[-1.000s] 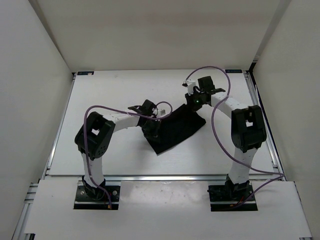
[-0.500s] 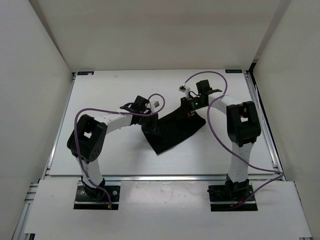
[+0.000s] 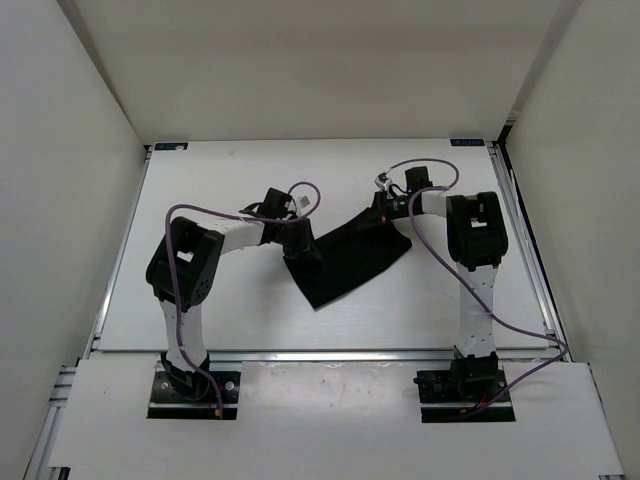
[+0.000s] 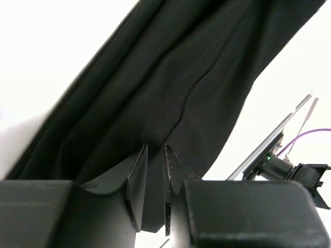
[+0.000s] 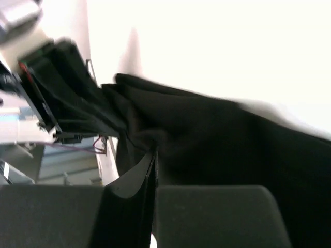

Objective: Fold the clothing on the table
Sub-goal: Fold the skirt

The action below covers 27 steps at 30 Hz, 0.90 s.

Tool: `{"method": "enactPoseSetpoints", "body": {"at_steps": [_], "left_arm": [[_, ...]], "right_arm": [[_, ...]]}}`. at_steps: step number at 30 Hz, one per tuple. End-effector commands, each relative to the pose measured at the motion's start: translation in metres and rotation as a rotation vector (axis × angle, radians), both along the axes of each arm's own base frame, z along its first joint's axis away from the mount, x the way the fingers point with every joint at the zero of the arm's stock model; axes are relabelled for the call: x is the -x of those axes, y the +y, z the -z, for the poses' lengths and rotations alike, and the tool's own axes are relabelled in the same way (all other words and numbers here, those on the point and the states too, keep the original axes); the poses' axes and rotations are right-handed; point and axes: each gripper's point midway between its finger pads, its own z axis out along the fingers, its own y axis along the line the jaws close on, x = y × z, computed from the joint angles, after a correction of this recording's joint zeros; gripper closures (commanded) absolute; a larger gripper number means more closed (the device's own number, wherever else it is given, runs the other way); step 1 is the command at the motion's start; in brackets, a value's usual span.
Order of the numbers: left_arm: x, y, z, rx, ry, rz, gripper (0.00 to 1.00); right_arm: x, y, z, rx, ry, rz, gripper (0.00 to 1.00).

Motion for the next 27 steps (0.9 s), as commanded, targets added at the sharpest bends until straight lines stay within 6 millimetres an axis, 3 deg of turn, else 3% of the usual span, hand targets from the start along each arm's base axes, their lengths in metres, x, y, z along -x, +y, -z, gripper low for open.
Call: {"method": "enactPoseSetpoints", "body": {"at_steps": [1,3,6,8,9,12,14,16,18,21,23,27], "left_arm": [[0.018,0.005,0.009,-0.013,0.045,-0.012,0.72],[0.026,0.013,0.016,-0.026,0.061,-0.030,0.73],[0.022,0.027,0.016,-0.042,0.045,-0.074,0.71],[0.016,0.030,0.012,-0.043,0.027,-0.088,0.72],[0.011,0.031,0.009,-0.048,0.016,-0.090,0.72],[-0.006,0.031,-0.009,-0.029,-0.035,-0.119,0.71],[-0.011,0.029,-0.015,-0.009,-0.047,-0.140,0.70],[-0.010,0.031,-0.014,0.002,-0.036,-0.160,0.70],[-0.009,0.026,-0.013,0.019,-0.035,-0.151,0.70],[-0.006,0.020,-0.012,0.021,-0.036,-0.146,0.70],[-0.003,0.019,-0.009,0.026,-0.030,-0.153,0.71],[-0.004,0.022,-0.010,0.026,-0.035,-0.161,0.70]], "right_arm": [[-0.012,-0.003,0.013,0.099,0.020,0.057,1.00],[-0.013,-0.010,0.027,0.197,0.014,0.069,1.00],[-0.015,-0.016,0.025,0.176,0.053,0.080,0.99],[-0.021,-0.015,0.012,0.103,0.040,0.077,1.00],[-0.029,-0.024,0.006,0.088,0.034,0.105,1.00],[-0.043,-0.033,-0.038,-0.018,-0.035,0.115,1.00],[-0.042,-0.039,-0.064,-0.084,-0.031,0.096,1.00],[-0.036,-0.044,-0.074,-0.071,-0.029,0.083,1.00],[-0.025,-0.048,-0.071,0.001,-0.051,0.050,1.00],[0.009,-0.056,-0.043,0.198,-0.052,-0.058,1.00],[0.026,-0.057,-0.033,0.214,-0.002,-0.079,1.00],[0.038,-0.065,-0.010,0.249,0.064,-0.065,1.00]]}}
